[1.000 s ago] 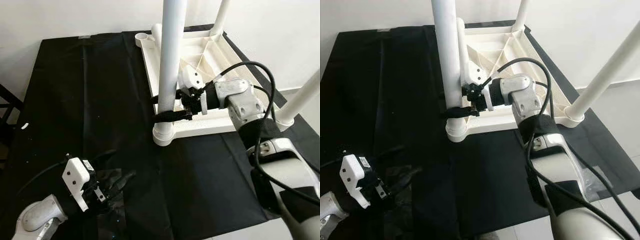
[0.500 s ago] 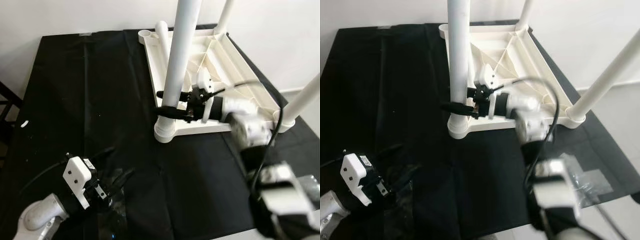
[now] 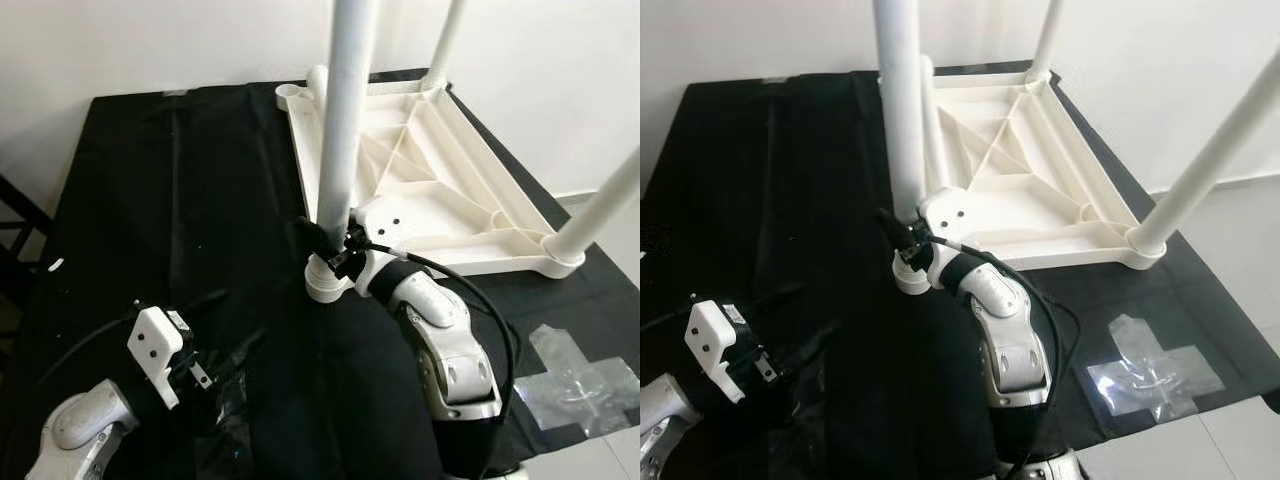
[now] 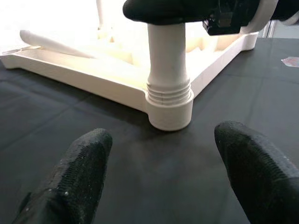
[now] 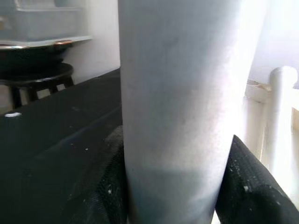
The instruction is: Building children table
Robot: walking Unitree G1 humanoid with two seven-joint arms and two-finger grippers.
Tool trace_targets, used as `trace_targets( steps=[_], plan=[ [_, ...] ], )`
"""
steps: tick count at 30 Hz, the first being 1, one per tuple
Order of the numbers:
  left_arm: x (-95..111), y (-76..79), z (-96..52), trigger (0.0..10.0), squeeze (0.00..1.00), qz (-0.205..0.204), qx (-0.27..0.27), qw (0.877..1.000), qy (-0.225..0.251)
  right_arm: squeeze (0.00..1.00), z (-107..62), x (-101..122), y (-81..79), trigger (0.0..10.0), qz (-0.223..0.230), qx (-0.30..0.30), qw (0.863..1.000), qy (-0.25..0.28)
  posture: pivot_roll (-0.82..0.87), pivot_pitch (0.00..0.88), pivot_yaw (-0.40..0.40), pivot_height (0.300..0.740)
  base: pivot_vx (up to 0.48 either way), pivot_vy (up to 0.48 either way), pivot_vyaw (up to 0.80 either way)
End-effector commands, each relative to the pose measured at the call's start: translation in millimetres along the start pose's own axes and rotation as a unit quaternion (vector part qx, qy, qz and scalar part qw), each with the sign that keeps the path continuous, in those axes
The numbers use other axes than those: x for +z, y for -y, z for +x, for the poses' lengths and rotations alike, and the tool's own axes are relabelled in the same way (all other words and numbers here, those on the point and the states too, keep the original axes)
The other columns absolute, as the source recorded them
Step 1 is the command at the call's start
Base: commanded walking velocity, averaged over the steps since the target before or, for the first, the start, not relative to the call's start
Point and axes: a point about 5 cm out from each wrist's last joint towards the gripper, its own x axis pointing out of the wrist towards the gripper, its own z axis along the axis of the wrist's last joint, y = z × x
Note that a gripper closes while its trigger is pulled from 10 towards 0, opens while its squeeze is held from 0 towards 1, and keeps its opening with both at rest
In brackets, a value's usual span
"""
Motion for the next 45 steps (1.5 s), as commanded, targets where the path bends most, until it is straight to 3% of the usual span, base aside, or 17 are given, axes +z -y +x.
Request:
trace_targets(
  steps=[1, 2, 7, 14, 15, 17, 18, 25, 27, 28, 31, 38, 39, 41, 42, 44, 45],
  plan=[
    [-6.0, 0.0, -3.5, 10.0, 0.00, -0.002, 0.009, 1.000, -0.010, 0.38, -1.7, -23.4, -4.7, 10.0, 0.029, 0.027, 0.997, -0.060, -0.12, 0.179, -0.044, 0.740, 0.000, 0.000, 0.00],
    [-6.5, -0.5, -3.6, 10.0, 0.00, -0.001, 0.011, 1.000, -0.010, 1.00, -0.3, -10.8, -7.2, 10.0, 0.051, 0.080, 0.995, -0.037, -0.12, 0.180, -0.044, 0.740, 0.000, 0.000, 0.00],
    [-6.7, 0.1, -3.4, 10.0, 0.00, 0.000, 0.014, 1.000, -0.009, 1.00, -3.1, -3.6, 4.0, 10.0, 0.017, 0.213, 0.976, -0.031, -0.11, 0.177, -0.045, 0.740, 0.000, 0.000, 0.00],
    [-5.6, 1.1, -3.3, 10.0, 0.00, 0.001, 0.019, 1.000, -0.009, 1.00, 3.9, 4.1, 29.2, 10.0, -0.041, 0.262, 0.964, -0.019, -0.09, 0.184, -0.047, 0.740, 0.000, 0.000, 0.00],
    [-5.3, 1.5, -3.8, 10.0, 0.00, 0.002, 0.019, 1.000, -0.009, 0.22, 6.6, 7.6, 34.2, 10.0, -0.043, 0.280, 0.959, -0.017, -0.09, 0.186, -0.043, 0.740, 0.000, 0.000, 0.00],
    [-5.3, 1.7, -4.1, 10.0, 0.00, 0.002, 0.019, 1.000, -0.009, 0.22, 8.0, 9.9, 36.8, 10.0, -0.040, 0.292, 0.955, -0.017, -0.09, 0.186, -0.043, 0.740, 0.000, 0.000, 0.00],
    [-4.7, 2.4, -5.3, 10.0, 0.00, 0.003, 0.018, 1.000, -0.010, 0.00, 14.6, 17.1, 42.3, 10.0, -0.036, 0.310, 0.950, -0.015, -0.08, 0.194, -0.047, 0.740, 0.000, 0.000, 0.00],
    [-2.9, 4.6, -9.6, 10.0, 0.00, 0.002, 0.018, 1.000, -0.015, 0.00, 33.4, 42.8, 51.2, 10.0, -0.029, 0.402, 0.915, -0.001, -0.06, 0.211, -0.045, 0.740, 0.000, 0.000, 0.00],
    [-2.9, 4.6, -9.6, 10.0, 0.00, 0.002, 0.018, 1.000, -0.015, 0.00, 33.4, 42.8, 51.2, 10.0, -0.029, 0.402, 0.915, -0.001, -0.06, 0.211, -0.045, 0.740, 0.000, 0.000, 0.00],
    [-2.7, 4.9, -10.1, 10.0, 0.00, 0.001, 0.018, 1.000, -0.015, 0.00, 35.2, 43.7, 51.8, 0.0, -0.027, 0.413, 0.910, -0.001, -0.05, 0.213, -0.046, 0.740, 0.000, 0.000, 0.00],
    [-2.3, 5.3, -10.4, 10.0, 0.00, 0.000, 0.019, 1.000, -0.016, 0.00, 37.5, 42.2, 54.2, 0.0, -0.033, 0.430, 0.902, -0.005, -0.05, 0.217, -0.049, 0.740, 0.000, 0.000, 0.00],
    [-2.4, 5.1, -9.7, 10.0, 0.00, -0.001, 0.020, 1.000, -0.016, 0.00, 35.0, 38.0, 55.9, 0.0, -0.024, 0.428, 0.904, -0.006, -0.06, 0.215, -0.048, 0.740, 0.000, 0.000, 0.00],
    [-2.6, 5.1, -8.9, 10.0, 0.00, -0.002, 0.019, 1.000, -0.016, 0.00, 32.8, 34.2, 57.9, 0.0, -0.023, 0.418, 0.908, -0.007, -0.06, 0.212, -0.051, 0.740, 0.000, 0.000, 0.00],
    [-2.8, 5.0, -7.7, 10.0, 0.00, -0.003, 0.019, 1.000, -0.015, 0.00, 28.7, 22.7, 61.3, 0.0, -0.025, 0.350, 0.936, -0.011, -0.07, 0.212, -0.059, 0.740, 0.000, 0.000, 0.00],
    [-2.8, 5.0, -7.7, 10.0, 0.00, -0.003, 0.019, 1.000, -0.015, 0.00, 28.7, 22.7, 61.3, 0.0, -0.025, 0.350, 0.936, -0.011, -0.07, 0.212, -0.059, 0.740, 0.000, 0.000, 0.00],
    [-3.0, 4.5, -7.6, 10.0, 0.00, -0.003, 0.020, 1.000, -0.014, 0.00, 21.7, 5.2, 55.2, 0.0, 0.009, 0.247, 0.969, -0.018, -0.08, 0.212, -0.067, 0.740, 0.000, 0.000, 0.00],
    [-3.0, 4.5, -7.6, 10.0, 0.00, -0.003, 0.020, 1.000, -0.014, 0.00, 21.7, 5.2, 55.2, 0.0, 0.009, 0.247, 0.969, -0.018, -0.08, 0.212, -0.067, 0.740, 0.000, 0.000, 0.00]
  ],
)
